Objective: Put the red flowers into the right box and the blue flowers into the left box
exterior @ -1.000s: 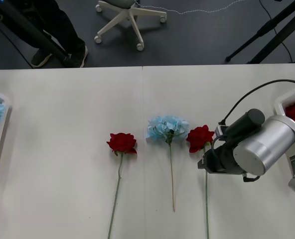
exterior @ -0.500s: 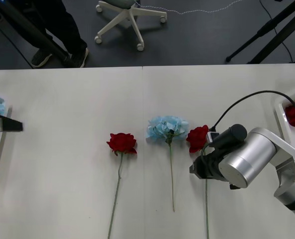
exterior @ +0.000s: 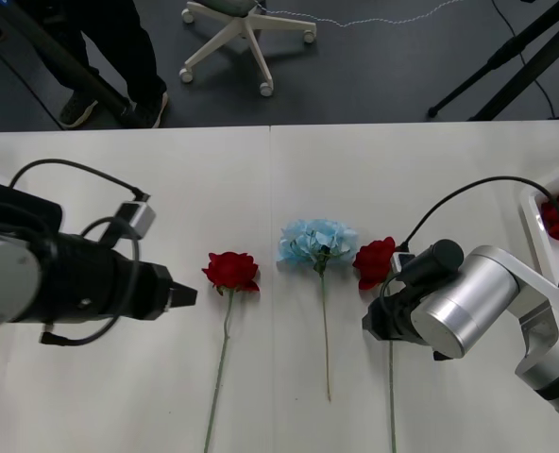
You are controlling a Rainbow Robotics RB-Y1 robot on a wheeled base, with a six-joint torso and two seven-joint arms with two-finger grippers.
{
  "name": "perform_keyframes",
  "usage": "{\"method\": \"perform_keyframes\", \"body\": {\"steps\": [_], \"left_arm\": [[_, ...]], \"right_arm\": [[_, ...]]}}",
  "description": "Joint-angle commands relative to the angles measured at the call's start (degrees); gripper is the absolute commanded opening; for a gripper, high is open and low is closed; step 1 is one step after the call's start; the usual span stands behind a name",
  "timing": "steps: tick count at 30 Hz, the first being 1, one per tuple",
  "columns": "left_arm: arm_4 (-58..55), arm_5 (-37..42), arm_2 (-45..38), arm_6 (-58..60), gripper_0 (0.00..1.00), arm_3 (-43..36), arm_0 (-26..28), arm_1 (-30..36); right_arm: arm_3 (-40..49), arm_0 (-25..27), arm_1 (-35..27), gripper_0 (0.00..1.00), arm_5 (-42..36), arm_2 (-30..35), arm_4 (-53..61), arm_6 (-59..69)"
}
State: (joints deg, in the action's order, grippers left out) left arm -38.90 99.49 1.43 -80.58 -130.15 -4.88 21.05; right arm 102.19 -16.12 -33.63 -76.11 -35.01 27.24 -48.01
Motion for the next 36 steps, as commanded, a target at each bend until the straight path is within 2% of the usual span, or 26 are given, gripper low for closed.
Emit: {"method": "perform_keyframes", "body": {"steps": [1,5,6,7,8,9,14,25,29,36], "left_arm": [[4.62,-1.58,6.84,5.25,1.0,-0.99,-2.5,-0.57],[10.69,-2.02,10.88,5.43,1.0,1.39,-2.85,-2.94],[12.53,-2.54,11.93,5.43,1.0,2.53,-2.85,-3.82],[13.68,-2.9,12.55,5.43,1.0,3.32,-2.85,-4.35],[15.61,-3.69,13.6,5.43,1.0,4.37,-2.85,-4.87],[17.02,-4.48,14.48,5.43,1.0,5.52,-2.85,-5.31],[21.59,-7.82,17.47,5.78,1.0,10.7,-2.94,-6.54],[24.14,-15.38,22.31,6.4,1.0,19.84,-2.94,-8.21],[25.19,-17.66,24.06,6.57,1.0,21.95,-3.03,-8.39],[26.95,-18.28,26.08,7.45,1.0,23.18,-2.94,-8.39]], "right_arm": [[-0.41,-0.05,0.23,0.86,1.05,-0.85,-0.61,2.66],[-0.58,-0.05,0.23,0.55,1.49,-0.85,-0.79,2.83],[-0.67,-0.05,0.23,0.35,1.58,-0.85,-0.88,2.83],[-0.58,-0.05,0.23,0.24,1.58,-0.85,-0.88,2.83],[-0.58,-0.05,0.23,0.24,1.49,-0.85,-0.88,2.92],[-0.58,-0.05,0.23,0.0,1.58,-0.85,-0.96,3.01],[-0.58,-0.05,0.14,0.0,1.67,-0.85,-1.31,3.09],[-0.41,-0.14,-0.83,0.0,1.75,0.03,-1.4,3.01],[2.14,-0.14,-2.23,0.0,-0.44,2.84,-0.44,1.95],[8.91,-0.32,-6.1,0.0,-11.34,14.44,6.51,-7.54]]}}
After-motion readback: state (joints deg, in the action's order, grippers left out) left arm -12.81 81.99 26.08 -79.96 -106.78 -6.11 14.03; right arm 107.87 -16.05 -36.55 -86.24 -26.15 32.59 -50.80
